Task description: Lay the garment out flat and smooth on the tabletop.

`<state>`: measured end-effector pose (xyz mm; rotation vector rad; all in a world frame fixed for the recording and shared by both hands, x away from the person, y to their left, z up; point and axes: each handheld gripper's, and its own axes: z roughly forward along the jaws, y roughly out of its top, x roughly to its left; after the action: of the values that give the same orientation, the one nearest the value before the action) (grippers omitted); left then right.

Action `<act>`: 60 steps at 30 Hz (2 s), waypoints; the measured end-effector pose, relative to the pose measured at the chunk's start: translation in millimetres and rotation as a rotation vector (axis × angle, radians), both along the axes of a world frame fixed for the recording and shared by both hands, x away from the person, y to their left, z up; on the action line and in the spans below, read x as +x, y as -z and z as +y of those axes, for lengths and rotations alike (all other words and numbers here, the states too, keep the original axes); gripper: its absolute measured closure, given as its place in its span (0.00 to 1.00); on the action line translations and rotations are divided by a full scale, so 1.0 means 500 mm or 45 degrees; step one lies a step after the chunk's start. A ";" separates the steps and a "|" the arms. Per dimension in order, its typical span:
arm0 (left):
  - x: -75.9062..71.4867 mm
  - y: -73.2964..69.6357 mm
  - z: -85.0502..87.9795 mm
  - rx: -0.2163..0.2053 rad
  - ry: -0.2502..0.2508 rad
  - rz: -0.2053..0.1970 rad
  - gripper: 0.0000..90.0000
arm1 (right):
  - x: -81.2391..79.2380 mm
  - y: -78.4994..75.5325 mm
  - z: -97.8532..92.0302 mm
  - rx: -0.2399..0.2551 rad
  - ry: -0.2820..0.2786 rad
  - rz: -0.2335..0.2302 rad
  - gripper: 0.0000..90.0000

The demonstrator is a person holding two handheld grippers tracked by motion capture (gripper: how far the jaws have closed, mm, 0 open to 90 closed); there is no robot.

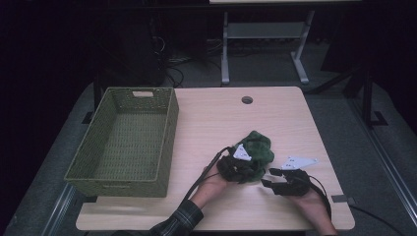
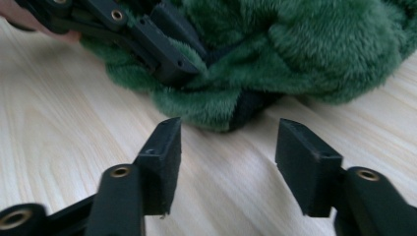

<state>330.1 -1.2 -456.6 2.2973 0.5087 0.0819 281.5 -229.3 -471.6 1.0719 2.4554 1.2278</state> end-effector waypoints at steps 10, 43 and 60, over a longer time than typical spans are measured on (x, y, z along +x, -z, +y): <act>0.004 -0.035 0.016 -0.111 -0.017 0.069 0.95 | 0.015 0.000 0.008 0.042 -0.025 0.029 0.81; 0.002 -0.102 0.126 -0.228 -0.049 0.080 0.96 | 0.023 0.005 0.049 0.011 -0.131 0.097 0.92; -0.002 -0.112 0.156 -0.233 -0.071 0.056 0.96 | 0.008 -0.040 -0.036 -0.038 0.039 -0.035 0.96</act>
<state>328.8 76.6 -400.5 2.1102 0.5788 0.0110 285.5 -247.3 -451.8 1.0743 2.4198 1.1853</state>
